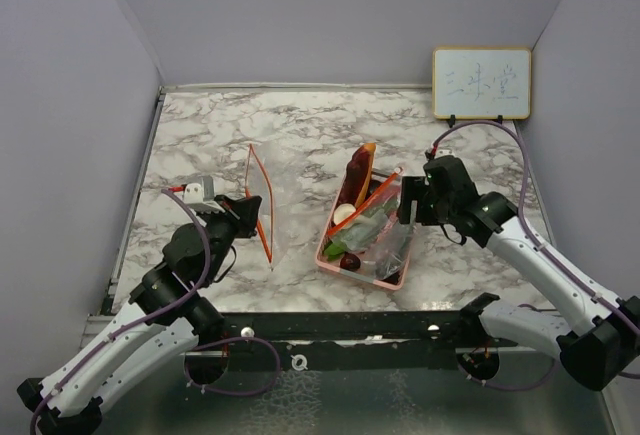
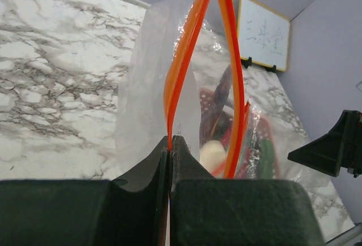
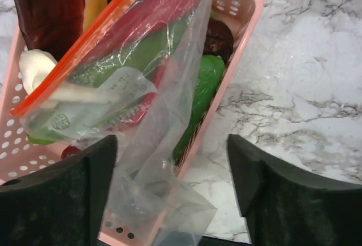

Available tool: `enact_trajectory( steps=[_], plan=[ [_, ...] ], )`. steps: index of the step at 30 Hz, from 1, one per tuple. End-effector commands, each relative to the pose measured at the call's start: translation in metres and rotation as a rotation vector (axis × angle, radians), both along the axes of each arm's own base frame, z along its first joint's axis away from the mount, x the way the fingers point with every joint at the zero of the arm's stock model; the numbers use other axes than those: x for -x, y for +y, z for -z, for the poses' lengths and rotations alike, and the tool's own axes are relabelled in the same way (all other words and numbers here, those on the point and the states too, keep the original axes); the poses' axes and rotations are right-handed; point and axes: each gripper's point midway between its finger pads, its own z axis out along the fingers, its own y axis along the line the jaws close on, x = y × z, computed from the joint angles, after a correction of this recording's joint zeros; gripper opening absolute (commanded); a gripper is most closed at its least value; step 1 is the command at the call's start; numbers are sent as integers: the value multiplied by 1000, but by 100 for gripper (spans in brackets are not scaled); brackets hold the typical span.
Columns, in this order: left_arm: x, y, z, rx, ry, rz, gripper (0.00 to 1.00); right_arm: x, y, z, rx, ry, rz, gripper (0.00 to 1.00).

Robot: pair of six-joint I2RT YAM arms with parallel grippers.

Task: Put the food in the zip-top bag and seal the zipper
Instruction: Pick up the zipper food storage bag from the bin.

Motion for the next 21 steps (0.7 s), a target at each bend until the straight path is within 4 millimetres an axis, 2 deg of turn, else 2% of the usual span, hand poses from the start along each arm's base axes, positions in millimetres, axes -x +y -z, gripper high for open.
enact_trajectory(
  steps=[1,3,4,5,8,10,12,14,17,19,21],
  plan=[
    [0,9,4,-46,19,-30,0,0,20,-4,-92,5,-33,61],
    [0,6,5,-43,19,-19,0,-1,23,-13,-113,-15,-42,29],
    [0,4,6,-43,21,-16,0,-2,22,-18,-115,-27,-37,8],
    [0,3,7,-41,23,-10,0,-4,19,-25,-115,-44,-20,3],
    [-1,0,10,-44,34,-2,0,-12,7,-60,-116,-131,58,2],
    [-2,-2,13,-52,44,4,0,-20,-9,-94,-112,-226,150,2],
    [-2,-3,13,-55,50,7,0,-28,-35,-125,-77,-326,286,2],
    [-1,-5,13,-58,52,15,0,-32,-69,-145,-9,-422,453,2],
    [0,-5,11,-63,50,23,0,-29,-114,-151,110,-509,699,2],
    [1,-4,9,-72,53,26,0,-25,-131,-140,175,-519,803,2],
    [2,-4,8,-82,59,28,0,-22,-141,-121,215,-493,876,2]
  ],
)
